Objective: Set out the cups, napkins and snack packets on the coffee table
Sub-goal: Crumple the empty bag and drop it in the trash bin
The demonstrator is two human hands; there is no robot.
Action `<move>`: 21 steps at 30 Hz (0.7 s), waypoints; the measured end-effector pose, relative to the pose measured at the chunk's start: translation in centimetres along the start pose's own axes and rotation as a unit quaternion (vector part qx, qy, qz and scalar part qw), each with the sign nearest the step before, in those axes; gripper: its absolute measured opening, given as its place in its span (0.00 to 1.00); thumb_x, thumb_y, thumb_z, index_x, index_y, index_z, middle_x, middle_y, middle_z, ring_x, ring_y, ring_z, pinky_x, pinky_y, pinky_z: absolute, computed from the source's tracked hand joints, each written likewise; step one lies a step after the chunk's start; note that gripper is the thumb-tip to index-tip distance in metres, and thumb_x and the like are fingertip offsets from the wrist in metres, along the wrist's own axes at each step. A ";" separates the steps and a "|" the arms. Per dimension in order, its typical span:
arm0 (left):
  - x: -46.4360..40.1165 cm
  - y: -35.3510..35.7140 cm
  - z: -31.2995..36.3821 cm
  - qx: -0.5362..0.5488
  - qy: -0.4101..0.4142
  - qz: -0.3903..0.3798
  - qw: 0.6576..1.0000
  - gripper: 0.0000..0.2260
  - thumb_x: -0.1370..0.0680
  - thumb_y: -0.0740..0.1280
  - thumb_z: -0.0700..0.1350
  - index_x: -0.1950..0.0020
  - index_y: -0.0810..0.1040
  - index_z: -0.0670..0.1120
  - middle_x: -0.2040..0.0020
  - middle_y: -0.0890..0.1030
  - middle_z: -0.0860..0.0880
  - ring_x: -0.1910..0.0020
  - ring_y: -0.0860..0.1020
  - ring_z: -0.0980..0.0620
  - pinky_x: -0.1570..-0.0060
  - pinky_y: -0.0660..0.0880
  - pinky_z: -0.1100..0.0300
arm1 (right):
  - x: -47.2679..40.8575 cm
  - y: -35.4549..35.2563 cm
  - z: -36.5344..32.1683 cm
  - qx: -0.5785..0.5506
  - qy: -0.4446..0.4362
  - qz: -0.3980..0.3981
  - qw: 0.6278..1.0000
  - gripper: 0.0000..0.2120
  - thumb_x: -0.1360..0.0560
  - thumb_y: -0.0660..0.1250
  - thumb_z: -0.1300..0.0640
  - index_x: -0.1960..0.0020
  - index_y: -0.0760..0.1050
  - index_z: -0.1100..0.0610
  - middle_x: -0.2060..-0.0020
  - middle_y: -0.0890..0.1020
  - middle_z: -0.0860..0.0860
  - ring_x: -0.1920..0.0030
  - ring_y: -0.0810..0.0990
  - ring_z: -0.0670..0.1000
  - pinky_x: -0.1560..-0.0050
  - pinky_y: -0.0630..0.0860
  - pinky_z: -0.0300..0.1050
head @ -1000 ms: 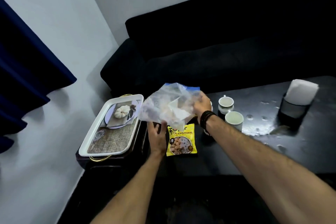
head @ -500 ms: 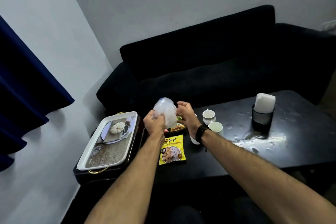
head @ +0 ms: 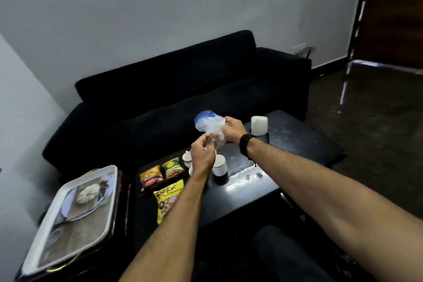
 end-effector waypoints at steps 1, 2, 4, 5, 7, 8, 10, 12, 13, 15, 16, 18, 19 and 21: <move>0.2 0.7 0.0 -0.031 0.011 0.004 0.999 0.06 0.21 0.66 0.40 0.50 0.83 0.44 0.52 0.85 0.48 0.51 0.82 0.51 0.48 0.78 0.56 | 0.2 -1.0 -0.1 -0.017 0.007 -0.019 1.000 0.06 0.28 0.64 0.66 0.60 0.72 0.56 0.63 0.75 0.55 0.60 0.72 0.52 0.59 0.71 0.46; 0.2 1.2 -0.1 -0.058 0.020 0.008 0.998 0.07 0.20 0.65 0.40 0.48 0.83 0.42 0.51 0.85 0.47 0.49 0.82 0.49 0.46 0.78 0.54 | 0.4 -1.8 -0.3 -0.045 0.025 -0.042 0.998 0.06 0.30 0.63 0.66 0.61 0.71 0.56 0.64 0.74 0.54 0.62 0.72 0.52 0.61 0.71 0.45; 0.5 2.6 0.0 -0.087 0.031 -0.015 0.996 0.07 0.20 0.65 0.40 0.46 0.82 0.42 0.50 0.84 0.49 0.47 0.81 0.49 0.47 0.77 0.61 | 0.9 -3.7 0.1 -0.088 0.065 -0.079 0.991 0.04 0.32 0.65 0.61 0.60 0.71 0.55 0.66 0.75 0.51 0.67 0.75 0.50 0.66 0.73 0.41; 0.8 3.4 0.2 -0.094 0.034 -0.047 0.994 0.08 0.20 0.65 0.40 0.45 0.82 0.42 0.49 0.84 0.50 0.47 0.81 0.51 0.49 0.75 0.67 | 1.0 -4.9 0.6 -0.076 0.071 -0.077 0.992 0.05 0.31 0.68 0.59 0.58 0.73 0.55 0.65 0.77 0.51 0.66 0.77 0.49 0.65 0.74 0.41; 1.4 5.4 0.4 -0.119 0.036 -0.126 0.984 0.09 0.21 0.67 0.40 0.42 0.82 0.43 0.47 0.84 0.49 0.47 0.81 0.54 0.49 0.75 0.72 | 0.8 -7.6 1.9 -0.003 0.063 -0.035 0.997 0.08 0.31 0.71 0.58 0.53 0.76 0.57 0.58 0.81 0.55 0.59 0.79 0.53 0.59 0.77 0.47; 1.8 6.6 0.4 -0.137 0.043 -0.151 0.978 0.11 0.22 0.68 0.40 0.41 0.82 0.42 0.45 0.85 0.48 0.46 0.81 0.53 0.45 0.76 0.67 | 0.7 -9.4 2.6 0.023 0.062 -0.007 0.998 0.09 0.31 0.72 0.59 0.52 0.77 0.59 0.54 0.82 0.58 0.56 0.80 0.55 0.55 0.77 0.51; 2.4 9.1 0.4 -0.163 0.068 -0.155 0.972 0.12 0.24 0.70 0.39 0.41 0.82 0.40 0.45 0.85 0.45 0.46 0.81 0.51 0.40 0.76 0.57 | 0.8 -13.4 3.9 0.069 0.057 0.042 0.995 0.10 0.32 0.74 0.61 0.52 0.78 0.59 0.52 0.82 0.59 0.52 0.79 0.57 0.48 0.77 0.53; 3.2 11.5 -0.1 -0.175 0.072 -0.150 0.970 0.11 0.26 0.71 0.37 0.43 0.82 0.40 0.47 0.85 0.44 0.48 0.81 0.51 0.41 0.76 0.57 | 1.4 -17.9 5.5 0.132 0.056 0.075 0.987 0.16 0.33 0.77 0.62 0.50 0.73 0.57 0.52 0.77 0.55 0.51 0.75 0.52 0.48 0.73 0.46; 4.0 13.0 -0.6 -0.184 0.061 -0.171 0.966 0.12 0.26 0.72 0.37 0.43 0.82 0.40 0.47 0.84 0.44 0.49 0.81 0.51 0.42 0.75 0.59 | 2.1 -20.5 6.7 0.143 0.075 0.080 0.984 0.21 0.33 0.77 0.63 0.45 0.71 0.58 0.51 0.76 0.54 0.50 0.74 0.51 0.48 0.71 0.45; 5.4 16.0 -1.8 -0.219 0.043 -0.240 0.945 0.14 0.26 0.72 0.39 0.41 0.81 0.42 0.45 0.84 0.45 0.45 0.81 0.50 0.42 0.73 0.62 | 3.7 -25.5 9.0 0.160 0.110 0.073 0.978 0.32 0.32 0.75 0.67 0.32 0.67 0.61 0.48 0.77 0.55 0.46 0.76 0.53 0.45 0.73 0.45; 6.2 17.6 -2.5 -0.241 0.041 -0.277 0.929 0.15 0.26 0.73 0.40 0.40 0.81 0.42 0.43 0.83 0.45 0.42 0.80 0.50 0.41 0.71 0.63 | 4.8 -28.0 10.4 0.192 0.119 0.065 0.972 0.32 0.32 0.74 0.69 0.30 0.68 0.62 0.46 0.79 0.57 0.43 0.77 0.54 0.44 0.73 0.46; 7.9 20.4 -3.5 -0.279 0.050 -0.338 0.898 0.16 0.26 0.73 0.41 0.38 0.81 0.42 0.40 0.82 0.44 0.39 0.78 0.47 0.41 0.69 0.62 | 7.1 -32.4 13.4 0.271 0.144 0.043 0.951 0.24 0.31 0.73 0.69 0.36 0.75 0.63 0.44 0.80 0.57 0.42 0.77 0.55 0.44 0.74 0.46; 8.8 21.9 -4.0 -0.298 0.058 -0.370 0.878 0.16 0.26 0.73 0.42 0.38 0.80 0.42 0.40 0.81 0.43 0.39 0.78 0.46 0.41 0.69 0.61 | 8.4 -34.5 15.1 0.300 0.168 0.038 0.938 0.21 0.31 0.73 0.68 0.39 0.78 0.62 0.47 0.80 0.55 0.45 0.77 0.53 0.46 0.74 0.45; 10.6 24.4 -5.2 -0.329 0.069 -0.436 0.835 0.15 0.26 0.73 0.43 0.39 0.81 0.43 0.42 0.82 0.43 0.41 0.79 0.45 0.43 0.71 0.61 | 11.1 -37.9 18.3 0.339 0.231 0.030 0.912 0.14 0.30 0.72 0.67 0.45 0.79 0.58 0.51 0.79 0.54 0.47 0.77 0.52 0.50 0.73 0.45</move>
Point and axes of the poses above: each hand's wrist, its own x-axis away from the middle knuckle, its own y-axis out of the palm, z = x × y, the point moved 1 cm from there along -x, towards the middle knuckle
